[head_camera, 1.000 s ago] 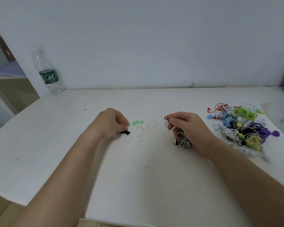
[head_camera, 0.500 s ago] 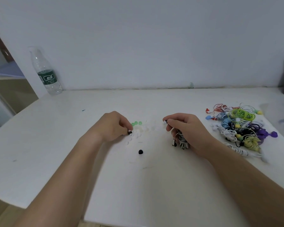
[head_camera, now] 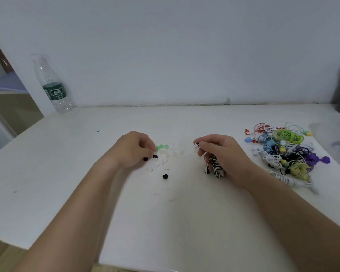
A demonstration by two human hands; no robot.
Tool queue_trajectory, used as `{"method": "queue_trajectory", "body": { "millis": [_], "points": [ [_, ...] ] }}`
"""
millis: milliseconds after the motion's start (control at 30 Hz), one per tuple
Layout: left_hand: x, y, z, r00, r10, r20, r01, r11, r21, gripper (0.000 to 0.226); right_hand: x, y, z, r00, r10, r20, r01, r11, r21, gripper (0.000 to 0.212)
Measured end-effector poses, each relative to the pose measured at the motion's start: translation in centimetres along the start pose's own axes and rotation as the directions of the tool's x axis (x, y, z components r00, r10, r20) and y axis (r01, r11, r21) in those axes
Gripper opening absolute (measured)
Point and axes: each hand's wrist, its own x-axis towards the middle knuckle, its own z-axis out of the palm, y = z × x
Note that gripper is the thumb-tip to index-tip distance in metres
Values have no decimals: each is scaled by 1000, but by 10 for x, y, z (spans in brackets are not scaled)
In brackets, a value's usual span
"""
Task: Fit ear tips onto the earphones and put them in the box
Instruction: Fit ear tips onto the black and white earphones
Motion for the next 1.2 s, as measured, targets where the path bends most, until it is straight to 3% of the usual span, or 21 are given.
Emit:
{"method": "queue_trajectory", "body": {
  "millis": [400, 633, 800, 1067, 1200],
  "points": [
    [-3, 16, -18, 977, -43, -208, -62, 878, -475, 7, 1, 0, 0, 1000, -13, -3, 13, 1000, 2, 16],
    [4, 66, 7, 998, 43, -54, -69, 697, -714, 23, -1, -1, 0, 998, -64, 0, 64, 998, 7, 15],
    [5, 76, 49, 998, 34, -45, -56, 614, -788, 19, -3, 0, -3, 993, -107, -39, 109, 993, 54, 16],
    [-2, 68, 57, 999, 27, 43, 29, 394, -918, 14, -2, 0, -1, 992, -110, -66, 117, 984, 130, 14],
    [-4, 68, 57, 998, 50, 49, 26, 383, -923, 17, -3, -2, -4, 989, -109, -99, 125, 976, 176, 15]
  ]
}}
